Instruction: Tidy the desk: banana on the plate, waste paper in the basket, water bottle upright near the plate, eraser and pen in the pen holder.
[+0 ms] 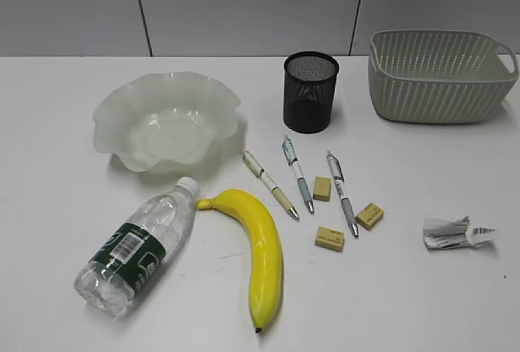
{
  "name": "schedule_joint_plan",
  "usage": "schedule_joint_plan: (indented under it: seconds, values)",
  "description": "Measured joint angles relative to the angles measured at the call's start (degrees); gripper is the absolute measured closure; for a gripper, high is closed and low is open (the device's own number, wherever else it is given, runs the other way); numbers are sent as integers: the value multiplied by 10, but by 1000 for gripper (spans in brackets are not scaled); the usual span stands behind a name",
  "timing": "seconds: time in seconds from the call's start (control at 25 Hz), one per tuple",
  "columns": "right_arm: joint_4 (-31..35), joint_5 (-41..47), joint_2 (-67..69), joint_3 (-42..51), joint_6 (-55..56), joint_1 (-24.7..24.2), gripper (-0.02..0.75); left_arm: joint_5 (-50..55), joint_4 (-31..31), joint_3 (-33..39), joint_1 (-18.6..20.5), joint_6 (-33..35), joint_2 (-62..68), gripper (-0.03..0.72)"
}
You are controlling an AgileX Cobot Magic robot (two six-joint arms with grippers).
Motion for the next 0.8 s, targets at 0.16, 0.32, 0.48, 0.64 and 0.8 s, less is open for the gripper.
schedule_joint_plan:
  seconds: [0.16, 0.32, 0.48, 0.64, 0.8]
  values:
    - [0, 0, 0, 0, 0, 0, 374, 0, 0, 0, 0, 0, 0, 452]
    - [0, 0, 0, 0, 0, 0, 374, 0, 0, 0, 0, 0, 0, 452]
    - [0, 0, 0, 0, 0, 0, 374, 0, 0, 0, 0, 0, 0, 452]
    - [0, 0, 0, 0, 0, 0, 374, 0, 0, 0, 0, 0, 0, 452]
    - [0, 0, 0, 0, 0, 0, 374, 0, 0, 0, 0, 0, 0, 452]
